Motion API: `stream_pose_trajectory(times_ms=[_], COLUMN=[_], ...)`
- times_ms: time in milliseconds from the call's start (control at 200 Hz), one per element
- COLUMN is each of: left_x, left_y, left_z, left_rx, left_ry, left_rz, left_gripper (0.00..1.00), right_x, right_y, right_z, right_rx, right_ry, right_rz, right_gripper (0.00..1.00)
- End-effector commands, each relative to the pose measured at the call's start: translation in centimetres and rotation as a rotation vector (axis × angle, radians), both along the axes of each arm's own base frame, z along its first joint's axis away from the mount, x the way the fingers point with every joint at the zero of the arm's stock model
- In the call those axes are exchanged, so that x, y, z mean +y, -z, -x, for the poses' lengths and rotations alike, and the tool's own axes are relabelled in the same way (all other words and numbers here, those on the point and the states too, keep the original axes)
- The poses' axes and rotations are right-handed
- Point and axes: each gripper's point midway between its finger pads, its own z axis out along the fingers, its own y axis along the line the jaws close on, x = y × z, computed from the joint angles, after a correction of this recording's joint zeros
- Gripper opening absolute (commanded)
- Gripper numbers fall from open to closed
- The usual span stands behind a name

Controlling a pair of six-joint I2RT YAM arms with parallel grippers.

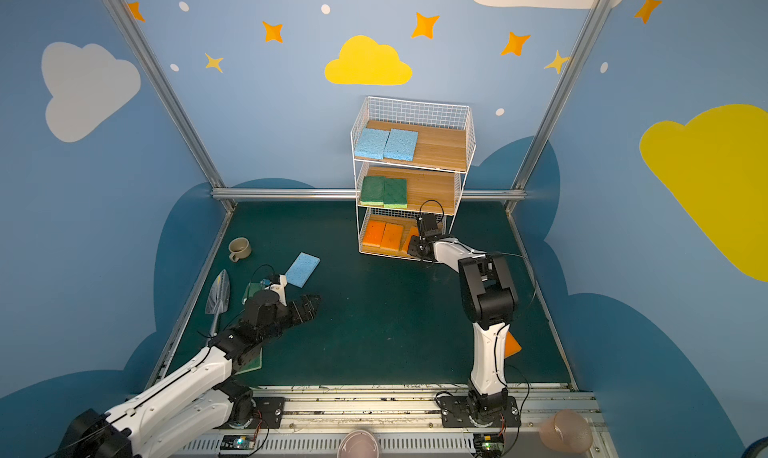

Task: Arrange cleaning sponges on a shelf
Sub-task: Move the cleaning sponge to the shelf.

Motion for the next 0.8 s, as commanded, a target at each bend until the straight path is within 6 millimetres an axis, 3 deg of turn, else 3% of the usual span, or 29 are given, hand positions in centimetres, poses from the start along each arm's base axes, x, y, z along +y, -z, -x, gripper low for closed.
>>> stream_pose_trajectory(times_ms=[0,365,796], left_x=[-0.1,-0.2,-0.2], left_y=[-1.0,-1.0,-0.9], left_z=[-0.4,-0.4,-0.5], left_rx=[-0.025,-0.021,-0.018], left_ry=[-0.004,-0.002,-0.004], left_rz=[0.006,0.005,0.002], left_gripper=[1.00,1.00,1.00], right_x=[0.7,1.0,1.9], right_y=[-0.9,-1.0,-1.4], right_z=[0.0,-0.7,-0.9], right_rx=[0.005,-0.009,-0.030], right_ry=[-0.046,-0.066,-0.127], right_rz=[-0.029,-0.024,-0.036], right_gripper=[0.25,0.23,0.28])
